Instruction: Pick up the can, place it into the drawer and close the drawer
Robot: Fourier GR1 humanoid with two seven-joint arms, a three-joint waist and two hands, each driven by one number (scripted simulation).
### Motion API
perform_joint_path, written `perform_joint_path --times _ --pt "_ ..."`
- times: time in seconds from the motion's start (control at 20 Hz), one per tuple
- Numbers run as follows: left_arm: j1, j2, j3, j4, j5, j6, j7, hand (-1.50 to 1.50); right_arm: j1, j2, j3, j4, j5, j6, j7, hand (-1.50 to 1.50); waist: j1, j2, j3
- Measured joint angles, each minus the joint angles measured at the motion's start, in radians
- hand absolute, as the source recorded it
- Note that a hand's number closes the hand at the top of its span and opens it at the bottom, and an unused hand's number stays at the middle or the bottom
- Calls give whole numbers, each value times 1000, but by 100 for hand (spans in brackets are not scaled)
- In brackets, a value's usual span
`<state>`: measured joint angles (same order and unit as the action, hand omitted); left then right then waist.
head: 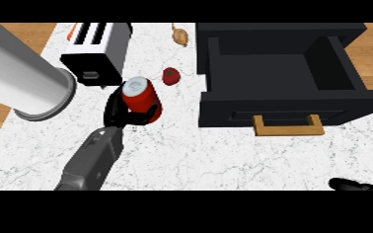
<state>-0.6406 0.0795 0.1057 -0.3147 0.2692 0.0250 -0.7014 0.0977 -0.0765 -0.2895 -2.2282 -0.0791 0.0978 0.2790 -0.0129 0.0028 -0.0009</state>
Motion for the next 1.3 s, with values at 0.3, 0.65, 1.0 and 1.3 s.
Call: perform_joint_path --times 0.3,0.65,1.0,1.3 --pt "-42 -11 -30 -114 -13 4 122 150 -15 -9 -18 1 3 -10 4 -150 9 -4 1" --pt "-97 -49 -97 -323 -48 89 310 150 2 -15 -34 -32 -3 -8 20 -150 14 -8 2" --pt "-178 -69 -177 -547 -35 195 569 150 -15 -33 -50 -43 -22 -8 55 -150 12 -8 1" --pt "-301 -68 -207 -634 -57 265 743 150 -26 -22 -32 -27 5 -18 46 -150 8 -5 1"
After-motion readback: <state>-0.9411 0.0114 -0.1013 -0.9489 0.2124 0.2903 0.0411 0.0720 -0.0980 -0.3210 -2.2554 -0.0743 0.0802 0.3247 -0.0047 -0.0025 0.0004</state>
